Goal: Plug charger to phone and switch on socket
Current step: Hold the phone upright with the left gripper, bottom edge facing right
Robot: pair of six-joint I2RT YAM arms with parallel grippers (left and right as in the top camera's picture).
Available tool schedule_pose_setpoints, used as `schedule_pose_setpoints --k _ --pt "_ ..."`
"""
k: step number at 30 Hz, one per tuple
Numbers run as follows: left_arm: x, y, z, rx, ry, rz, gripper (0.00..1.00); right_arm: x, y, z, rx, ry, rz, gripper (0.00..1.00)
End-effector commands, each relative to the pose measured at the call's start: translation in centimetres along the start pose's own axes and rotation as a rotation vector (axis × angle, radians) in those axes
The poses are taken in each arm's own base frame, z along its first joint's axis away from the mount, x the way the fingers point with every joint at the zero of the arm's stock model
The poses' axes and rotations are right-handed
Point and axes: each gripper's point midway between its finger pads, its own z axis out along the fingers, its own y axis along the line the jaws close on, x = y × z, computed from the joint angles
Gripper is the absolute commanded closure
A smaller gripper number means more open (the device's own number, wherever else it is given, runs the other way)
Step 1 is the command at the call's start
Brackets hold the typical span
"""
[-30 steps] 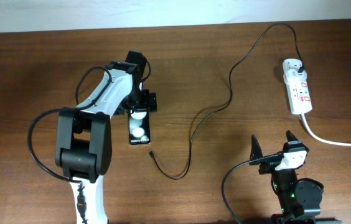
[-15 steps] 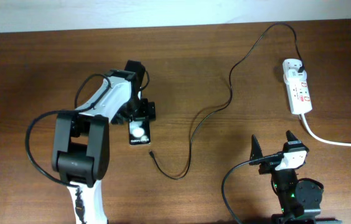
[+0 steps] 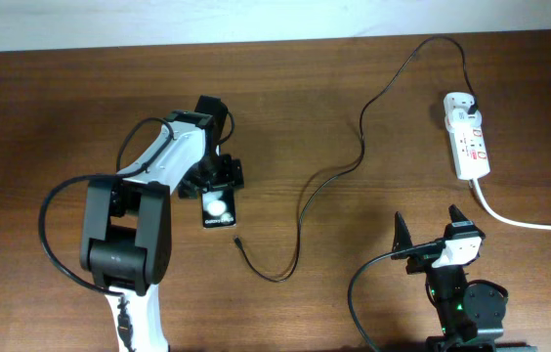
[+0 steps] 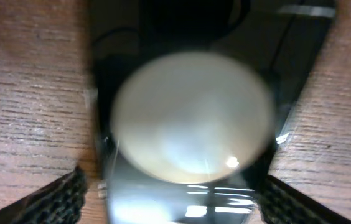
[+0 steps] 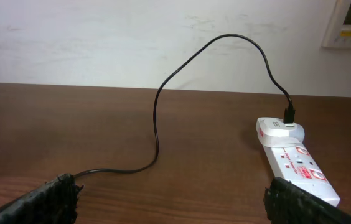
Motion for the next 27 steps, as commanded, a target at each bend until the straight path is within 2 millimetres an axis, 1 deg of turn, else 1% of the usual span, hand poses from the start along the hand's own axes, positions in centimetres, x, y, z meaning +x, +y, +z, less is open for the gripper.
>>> schedule_pose_setpoints --k 1,3,6,7,9,10,11,17,20,27 --pt "0.6 -0.2 1.5 0.024 0.028 -0.089 0.21 0.2 0.2 0.0 -0.012 0.004 0.011 0.01" --pt "-0.2 0.6 1.5 -0.022 -0.012 -0.153 0.23 0.2 0.3 0.0 -0.012 0.004 0.011 0.01" --pt "-0.7 0.6 1.5 -0.022 -0.037 -0.168 0.24 0.2 0.3 0.0 -0.012 0.004 0.011 0.01" --pt "-0.7 0.6 1.5 -0.022 -0.036 -0.167 0.22 0.2 0.2 0.0 -0.012 0.004 0.011 0.01" --pt "-0.7 0.6 1.5 -0.026 -0.037 -0.167 0.13 0.2 0.2 0.0 -0.012 0.004 0.011 0.01" --pt "-0.7 0.6 1.5 -0.026 -0.037 -0.167 0.02 0.2 0.2 0.0 -0.012 0.004 0.011 0.01" --pt "-0.8 0.7 1.5 -0.027 -0.039 -0.167 0.01 0.2 0.2 0.0 -0.012 0.004 0.011 0.01" --pt "-0.9 0.9 1.5 -0.04 -0.049 -0.155 0.01 0.2 0.2 0.0 -0.012 0.004 0.011 0.01" --pt "-0.9 0.8 1.5 -0.037 -0.045 -0.117 0.01 0.2 0.3 0.0 -0.012 0.004 0.011 0.01" --pt "-0.5 -0.2 1.5 0.02 -0.019 -0.108 0.01 0.2 0.2 0.0 -0.012 0.004 0.011 0.01"
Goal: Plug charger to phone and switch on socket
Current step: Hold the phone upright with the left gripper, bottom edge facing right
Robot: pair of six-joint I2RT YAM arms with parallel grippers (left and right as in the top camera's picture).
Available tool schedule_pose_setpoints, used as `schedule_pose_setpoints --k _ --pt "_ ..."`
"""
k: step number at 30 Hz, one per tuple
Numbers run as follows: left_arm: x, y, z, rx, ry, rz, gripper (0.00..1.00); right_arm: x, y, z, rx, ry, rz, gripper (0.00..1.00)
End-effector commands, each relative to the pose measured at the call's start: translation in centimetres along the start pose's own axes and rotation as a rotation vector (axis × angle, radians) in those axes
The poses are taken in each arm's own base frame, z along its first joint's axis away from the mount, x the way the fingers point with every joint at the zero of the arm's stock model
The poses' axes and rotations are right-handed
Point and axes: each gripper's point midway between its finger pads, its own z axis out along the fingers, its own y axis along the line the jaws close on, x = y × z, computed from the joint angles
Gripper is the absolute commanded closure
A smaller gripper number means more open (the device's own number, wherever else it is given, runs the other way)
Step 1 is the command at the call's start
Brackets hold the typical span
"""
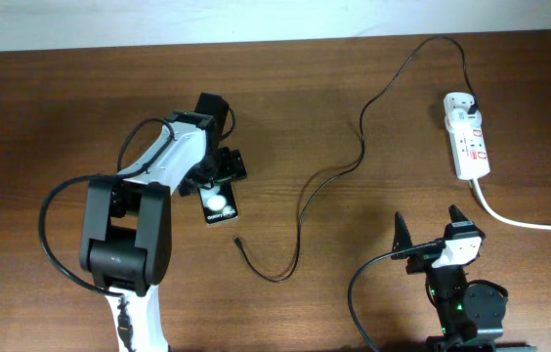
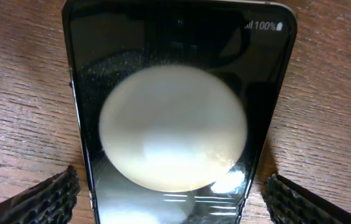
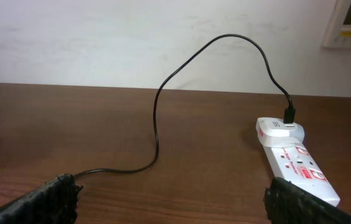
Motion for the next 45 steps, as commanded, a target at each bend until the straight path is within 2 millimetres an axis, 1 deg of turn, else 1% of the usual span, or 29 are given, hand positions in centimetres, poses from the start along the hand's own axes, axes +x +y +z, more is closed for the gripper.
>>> schedule_pose_setpoints --k 1,39,42,45 --pt "1.4 -0.06 1.49 0.022 0.063 0.014 0.01 0.21 0.25 0.0 -0.012 0.004 0.01 0.01" --pt "1.34 -0.22 1.49 0.03 0.061 0.014 0.01 0.21 0.25 0.0 -0.012 0.004 0.01 0.01" --pt "1.36 -0.3 1.49 0.036 0.062 0.059 0.01 0.21 0.25 0.0 -0.012 0.004 0.01 0.01" --pt "1.35 -0.3 1.49 0.036 0.062 0.058 0.01 0.21 0.25 0.0 -0.012 0.004 0.01 0.02"
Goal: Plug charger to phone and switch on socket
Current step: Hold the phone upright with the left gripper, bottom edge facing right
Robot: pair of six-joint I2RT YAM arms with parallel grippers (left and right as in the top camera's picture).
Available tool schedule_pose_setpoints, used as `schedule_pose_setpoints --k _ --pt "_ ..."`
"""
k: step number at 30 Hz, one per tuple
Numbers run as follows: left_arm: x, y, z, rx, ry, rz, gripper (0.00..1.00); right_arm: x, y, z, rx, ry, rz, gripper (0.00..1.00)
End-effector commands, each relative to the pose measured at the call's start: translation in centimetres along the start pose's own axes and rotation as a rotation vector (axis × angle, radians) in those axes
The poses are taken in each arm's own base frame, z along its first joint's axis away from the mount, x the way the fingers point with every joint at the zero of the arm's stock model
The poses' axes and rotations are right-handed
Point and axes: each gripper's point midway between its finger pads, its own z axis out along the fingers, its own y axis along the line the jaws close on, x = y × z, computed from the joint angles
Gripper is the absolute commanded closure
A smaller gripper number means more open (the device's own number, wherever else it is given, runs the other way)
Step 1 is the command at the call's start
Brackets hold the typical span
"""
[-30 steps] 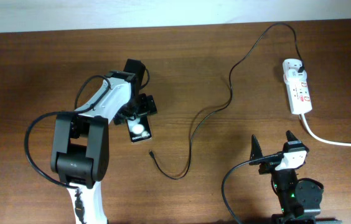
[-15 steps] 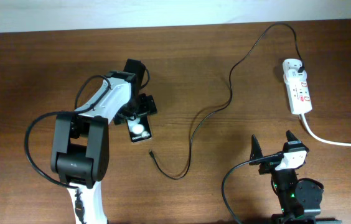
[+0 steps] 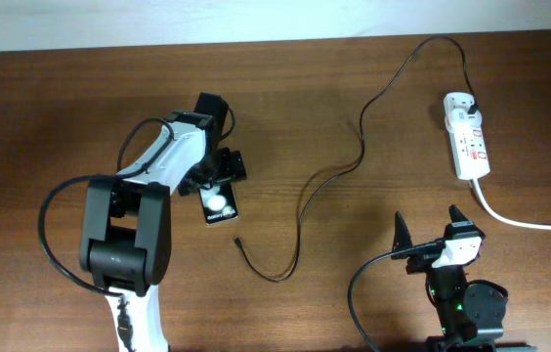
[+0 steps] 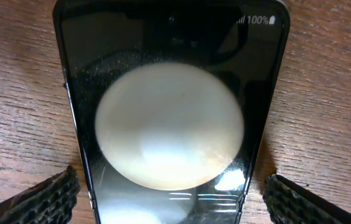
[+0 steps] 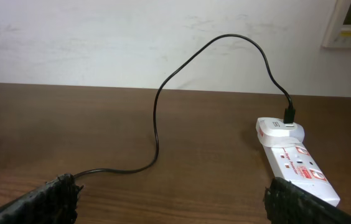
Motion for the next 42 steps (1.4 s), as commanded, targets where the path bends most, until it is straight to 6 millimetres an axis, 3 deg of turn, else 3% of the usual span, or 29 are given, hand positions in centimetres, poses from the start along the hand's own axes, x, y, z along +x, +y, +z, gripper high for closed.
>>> schedule_pose_setpoints --k 1,16,24,28,36,42 --pt "1.3 -0.2 1.5 0.03 0.057 0.027 0.01 0.2 0.2 0.0 -0.012 0.004 0.011 0.01" --pt "1.2 -0.2 1.5 0.032 0.055 0.058 0.03 0.2 0.2 0.0 -0.012 0.004 0.011 0.01" --pt "0.9 -0.5 1.5 0.043 0.042 0.088 0.13 0.2 0.2 0.0 -0.012 0.004 0.011 0.01" --pt "1.0 -2.1 1.4 0.134 0.048 0.164 0.13 0.2 0.2 0.0 -0.012 0.004 0.011 0.01" --pt "1.3 -1.8 1.4 0.123 0.058 0.201 0.07 0.2 0.2 0.0 -0.012 0.004 0.011 0.01" --pt "1.7 -0.7 1.5 -0.004 0.043 0.174 0.12 0.2 0.2 0.0 -0.012 0.004 0.011 0.01"
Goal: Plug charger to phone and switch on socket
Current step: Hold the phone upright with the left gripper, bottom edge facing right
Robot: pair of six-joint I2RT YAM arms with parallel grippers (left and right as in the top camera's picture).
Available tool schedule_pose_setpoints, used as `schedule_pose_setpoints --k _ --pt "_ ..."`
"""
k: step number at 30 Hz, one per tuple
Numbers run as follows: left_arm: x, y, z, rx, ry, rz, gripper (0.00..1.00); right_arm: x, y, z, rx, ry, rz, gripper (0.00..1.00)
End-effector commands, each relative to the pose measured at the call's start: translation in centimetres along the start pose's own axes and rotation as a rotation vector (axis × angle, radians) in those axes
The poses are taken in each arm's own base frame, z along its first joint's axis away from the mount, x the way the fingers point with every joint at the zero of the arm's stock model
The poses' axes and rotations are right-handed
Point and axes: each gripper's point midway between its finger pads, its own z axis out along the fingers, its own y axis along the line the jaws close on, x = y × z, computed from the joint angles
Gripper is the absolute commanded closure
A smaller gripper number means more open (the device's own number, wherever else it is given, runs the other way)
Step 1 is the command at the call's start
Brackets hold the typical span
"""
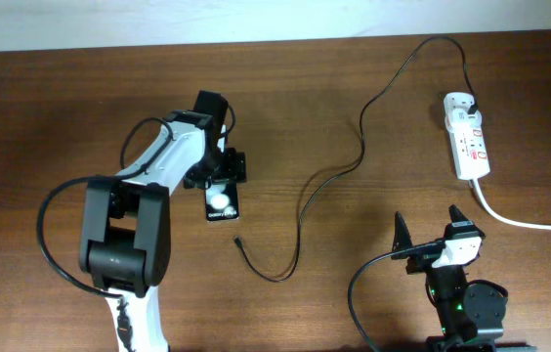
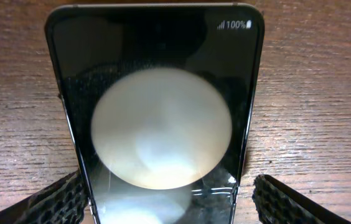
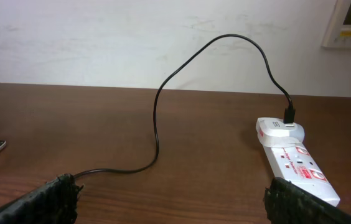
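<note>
The black phone (image 1: 221,202) lies flat on the table, screen up, with a pale round reflection on it. In the left wrist view the phone (image 2: 157,93) fills the frame. My left gripper (image 1: 221,178) is open and straddles its near end: the left finger touches the phone's edge, while the right finger (image 2: 290,199) stands a little apart from it. The black charger cable (image 1: 329,176) runs from the white power strip (image 1: 467,147) to its loose plug end (image 1: 237,240) just below the phone. My right gripper (image 1: 432,231) is open and parked near the front edge.
The strip's white lead (image 1: 529,221) runs off the right side. In the right wrist view, the cable (image 3: 157,124) loops over the table to the adapter (image 3: 281,127) on the strip (image 3: 300,163). A wall rises behind the table's far edge.
My left gripper has drawn back slightly along the phone, so the phone's whole top edge shows in the wrist view. Its fingers stand a little closer together. The right arm has not moved.
At first my left gripper sat very close over the tilted phone. Then the phone lay a little further right and straighter, with the gripper straddling it. It stayed so, and now the gripper is slightly further back. The cable and right arm stayed still.
</note>
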Motion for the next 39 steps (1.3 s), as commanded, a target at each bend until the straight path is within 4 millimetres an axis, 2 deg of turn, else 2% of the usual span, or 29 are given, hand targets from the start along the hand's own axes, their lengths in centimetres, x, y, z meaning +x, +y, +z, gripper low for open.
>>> schedule_pose_setpoints --k 1,3,4,6,9,11,14,16,18,19,20,21,22,23,25,26,27,28,32,35,39 --pt "1.8 0.4 1.8 -0.086 0.049 -0.019 0.11 0.2 0.3 0.0 -0.012 0.004 0.011 0.01" --pt "2.1 -0.5 1.9 -0.095 0.045 0.008 0.09 0.2 0.2 0.0 -0.012 0.004 0.011 0.01" --pt "2.2 -0.5 1.8 -0.119 0.04 0.017 0.04 0.2 0.2 0.0 -0.012 0.004 0.011 0.01" --pt "2.3 -0.2 1.8 -0.137 0.036 -0.021 0.01 0.2 0.2 0.0 -0.012 0.004 0.011 0.01" --pt "2.4 -0.2 1.9 -0.139 0.041 -0.024 0.03 0.2 0.2 0.0 -0.012 0.004 0.011 0.01" --pt "2.7 0.0 2.1 -0.146 0.048 -0.023 0.09 0.2 0.2 0.0 -0.012 0.004 0.011 0.01" --pt "2.4 1.2 2.1 -0.178 0.037 -0.042 0.04 0.2 0.2 0.0 -0.012 0.004 0.011 0.01" --pt "2.3 1.4 2.1 -0.176 0.034 -0.048 0.07 0.2 0.2 0.0 -0.012 0.004 0.011 0.01" --pt "2.3 1.3 2.1 -0.176 0.034 -0.046 0.16 0.2 0.2 0.0 -0.012 0.004 0.011 0.01" --pt "2.3 1.3 2.1 -0.176 0.034 -0.045 0.25 0.2 0.3 0.0 -0.012 0.004 0.011 0.01" --pt "2.3 1.2 2.1 -0.175 0.035 -0.044 0.25 0.2 0.2 0.0 -0.012 0.004 0.011 0.01" --pt "2.3 1.2 2.1 -0.175 0.035 -0.044 0.2 0.2 0.2 0.0 -0.012 0.004 0.011 0.02" --pt "2.3 1.2 2.1 -0.175 0.034 -0.044 0.07 0.2 0.3 0.0 -0.012 0.004 0.011 0.01" --pt "2.3 1.2 2.1 -0.175 0.034 -0.044 0.01 0.2 0.2 0.0 -0.012 0.004 0.011 0.01" --pt "2.3 1.2 2.1 -0.175 0.034 -0.044 0.01 0.2 0.2 0.0 -0.012 0.004 0.011 0.01" --pt "2.3 1.2 2.1 -0.175 0.034 -0.044 0.07 0.2 0.2 0.0 -0.012 0.004 0.011 0.01" --pt "2.3 1.2 2.1 -0.176 0.034 -0.044 0.21 0.2 0.2 0.0 -0.012 0.004 0.011 0.01" --pt "2.3 1.2 2.1 -0.176 0.034 -0.044 0.26 0.2 0.2 0.0 -0.012 0.004 0.011 0.01" --pt "2.2 1.2 1.9 -0.176 0.033 -0.043 0.28 0.2 0.2 0.0 -0.012 0.004 0.011 0.01" --pt "1.5 0.9 0.0 -0.159 -0.01 -0.045 0.3 0.2 0.2 0.0 -0.012 0.004 0.011 0.01" --pt "0.0 0.6 -4.6 -0.115 -0.125 -0.054 0.37 0.2 0.2 0.0 -0.012 0.004 0.011 0.01"
